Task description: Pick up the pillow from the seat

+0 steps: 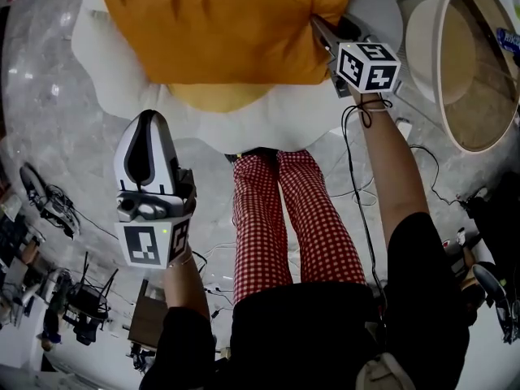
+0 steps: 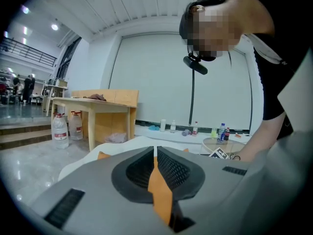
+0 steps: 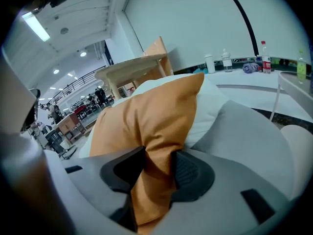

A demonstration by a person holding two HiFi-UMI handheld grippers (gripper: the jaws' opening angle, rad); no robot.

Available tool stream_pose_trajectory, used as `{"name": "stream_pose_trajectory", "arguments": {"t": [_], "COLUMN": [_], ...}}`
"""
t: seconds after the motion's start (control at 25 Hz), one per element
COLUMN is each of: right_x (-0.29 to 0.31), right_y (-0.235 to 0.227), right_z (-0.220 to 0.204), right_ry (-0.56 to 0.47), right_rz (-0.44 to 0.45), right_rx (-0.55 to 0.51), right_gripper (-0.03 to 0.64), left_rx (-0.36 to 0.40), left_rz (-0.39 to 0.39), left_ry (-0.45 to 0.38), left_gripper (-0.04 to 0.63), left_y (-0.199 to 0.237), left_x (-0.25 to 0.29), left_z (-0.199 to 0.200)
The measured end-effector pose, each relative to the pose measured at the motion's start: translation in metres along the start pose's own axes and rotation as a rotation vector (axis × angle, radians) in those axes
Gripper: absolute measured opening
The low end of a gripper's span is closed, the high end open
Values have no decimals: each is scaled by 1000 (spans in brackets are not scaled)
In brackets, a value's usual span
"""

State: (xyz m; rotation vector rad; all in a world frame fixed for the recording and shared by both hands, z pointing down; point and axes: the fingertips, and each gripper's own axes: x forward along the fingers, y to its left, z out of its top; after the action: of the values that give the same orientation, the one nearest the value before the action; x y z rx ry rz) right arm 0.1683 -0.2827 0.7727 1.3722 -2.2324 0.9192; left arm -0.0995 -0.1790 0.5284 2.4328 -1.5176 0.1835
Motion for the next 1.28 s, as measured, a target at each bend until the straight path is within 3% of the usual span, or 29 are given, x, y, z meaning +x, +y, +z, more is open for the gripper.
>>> {"name": "stream_pose_trajectory", "arguments": {"t": [0.36,0.72,0.92,1.28], "right_x": [-1,2,1,-5], "right_y": [5,4,3,1], "right_z": [-2,-4,-3,-2], "right_ry": [8,36,39,24], "right_rz": [-65,-49,-39,-107], "right_rx": [-36,-62,-71,-59], "right_gripper": [175,176,178,178], "left_rx": [-12,-25,-72,-64], "left_rz": [53,133,171,120], "left_ry": [6,28,16,56], "left_gripper": [11,11,11,42], "left_y": [7,21,37,85], "left_x": [-18,-21,-14,1], "left_z": [-2,-7,-15,-42]}}
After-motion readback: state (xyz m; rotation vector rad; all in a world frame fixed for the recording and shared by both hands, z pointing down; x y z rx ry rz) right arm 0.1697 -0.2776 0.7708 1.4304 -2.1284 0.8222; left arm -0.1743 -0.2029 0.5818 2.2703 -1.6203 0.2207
